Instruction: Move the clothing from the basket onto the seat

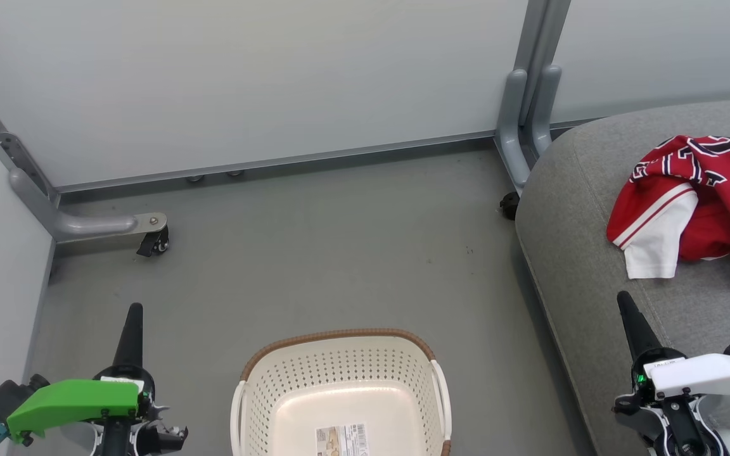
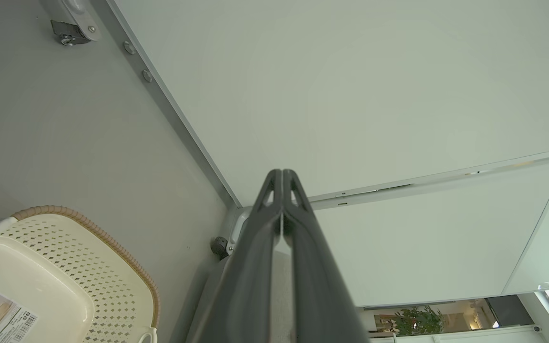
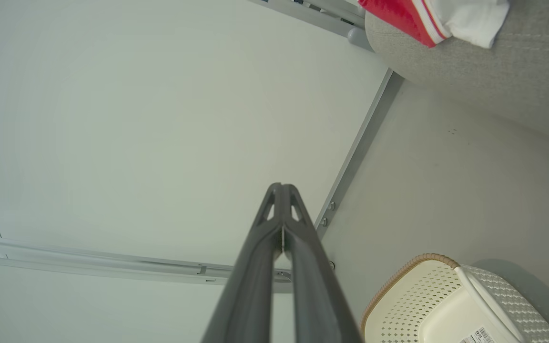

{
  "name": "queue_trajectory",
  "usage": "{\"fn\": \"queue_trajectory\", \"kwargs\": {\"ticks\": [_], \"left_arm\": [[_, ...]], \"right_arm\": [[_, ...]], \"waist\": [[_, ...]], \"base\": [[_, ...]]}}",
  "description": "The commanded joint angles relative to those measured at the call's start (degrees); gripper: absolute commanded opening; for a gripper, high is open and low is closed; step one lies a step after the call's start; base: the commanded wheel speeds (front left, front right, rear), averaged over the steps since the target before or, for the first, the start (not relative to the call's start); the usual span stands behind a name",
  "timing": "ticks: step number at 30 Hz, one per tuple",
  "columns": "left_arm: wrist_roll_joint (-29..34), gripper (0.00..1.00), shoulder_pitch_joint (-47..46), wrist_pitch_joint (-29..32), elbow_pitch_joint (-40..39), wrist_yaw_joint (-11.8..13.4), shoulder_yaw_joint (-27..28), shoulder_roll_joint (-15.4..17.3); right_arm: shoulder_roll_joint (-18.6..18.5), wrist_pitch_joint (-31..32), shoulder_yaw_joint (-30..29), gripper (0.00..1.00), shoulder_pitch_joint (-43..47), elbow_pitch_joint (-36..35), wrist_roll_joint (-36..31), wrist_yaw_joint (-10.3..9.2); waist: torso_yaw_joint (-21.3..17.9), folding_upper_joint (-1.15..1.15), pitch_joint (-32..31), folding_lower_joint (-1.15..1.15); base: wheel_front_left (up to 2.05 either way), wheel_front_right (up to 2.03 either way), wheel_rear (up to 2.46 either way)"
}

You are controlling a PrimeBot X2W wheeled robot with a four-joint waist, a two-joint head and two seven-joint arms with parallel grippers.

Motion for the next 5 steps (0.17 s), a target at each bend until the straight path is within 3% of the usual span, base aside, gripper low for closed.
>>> {"fn": "queue_trajectory", "kwargs": {"ticks": [1,5], "left_arm": [[-1.54,0.0,-1.42,0.28,-0.4,-0.47,0.31,0.09],[-3.47,0.0,-1.53,0.74,-0.38,-0.55,0.52,0.09]], "right_arm": [[-0.42,0.5,-0.26,0.0,-1.09,-0.01,1.42,-0.02],[-0.41,1.02,-0.44,0.0,-1.22,0.16,3.29,-0.02]], "waist": [[-0.02,0.43,0.01,0.0],[-0.09,0.45,0.02,0.0]], "base": [[0.0,0.0,0.0],[0.0,0.0,0.0]]}}
